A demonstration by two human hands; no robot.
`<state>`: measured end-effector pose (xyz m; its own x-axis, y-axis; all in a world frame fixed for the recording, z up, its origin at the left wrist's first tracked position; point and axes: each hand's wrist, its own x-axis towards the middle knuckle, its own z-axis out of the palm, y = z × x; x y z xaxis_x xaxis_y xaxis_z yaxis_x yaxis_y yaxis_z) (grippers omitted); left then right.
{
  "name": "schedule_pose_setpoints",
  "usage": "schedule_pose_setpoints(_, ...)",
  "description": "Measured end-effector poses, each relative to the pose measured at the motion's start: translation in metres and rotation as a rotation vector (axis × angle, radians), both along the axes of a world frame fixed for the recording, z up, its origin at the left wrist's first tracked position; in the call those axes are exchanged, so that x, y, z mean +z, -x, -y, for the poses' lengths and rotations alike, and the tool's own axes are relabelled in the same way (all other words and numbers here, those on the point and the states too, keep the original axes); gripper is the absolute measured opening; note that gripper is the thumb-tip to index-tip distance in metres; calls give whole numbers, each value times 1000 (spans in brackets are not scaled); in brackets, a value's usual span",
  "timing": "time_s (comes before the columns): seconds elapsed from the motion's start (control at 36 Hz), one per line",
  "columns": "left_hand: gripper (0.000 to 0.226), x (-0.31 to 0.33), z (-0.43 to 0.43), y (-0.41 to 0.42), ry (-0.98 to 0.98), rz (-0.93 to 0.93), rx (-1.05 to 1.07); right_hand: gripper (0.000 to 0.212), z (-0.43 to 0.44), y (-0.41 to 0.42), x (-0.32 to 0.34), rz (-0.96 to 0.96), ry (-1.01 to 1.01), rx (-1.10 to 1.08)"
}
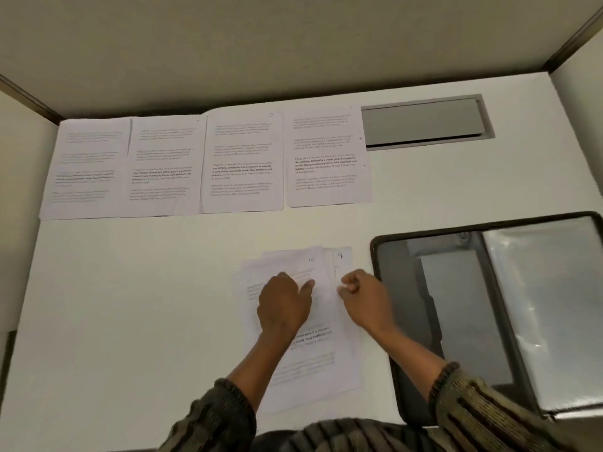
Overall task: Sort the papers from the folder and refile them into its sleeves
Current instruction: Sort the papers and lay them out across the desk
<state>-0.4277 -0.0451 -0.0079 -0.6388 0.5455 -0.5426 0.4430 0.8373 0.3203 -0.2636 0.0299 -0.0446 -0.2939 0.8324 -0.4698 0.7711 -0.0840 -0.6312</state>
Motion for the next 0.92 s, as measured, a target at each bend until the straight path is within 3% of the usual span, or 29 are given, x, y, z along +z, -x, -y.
schedule_pose_setpoints(0.19,44,-10,37,-24,-176,12,43,16,43,-8,1,63,1,64)
schedule_pose_setpoints(0.44,61,-9,42,-23,-270,73,113,11,65,1,11,-58,-27,107)
schedule_pose_setpoints(0.64,38,-8,41,-20,-270,110,131,25,77,3,14,-179,18,65)
schedule_pose_setpoints(0.81,40,-5,41,-17,-263,169,219,26,79,-4,8,-3,-124,-51)
schedule_pose_setpoints(0.92,38,5,41,-17,-263,217,270,39,72,-2,6,57,-51,-154)
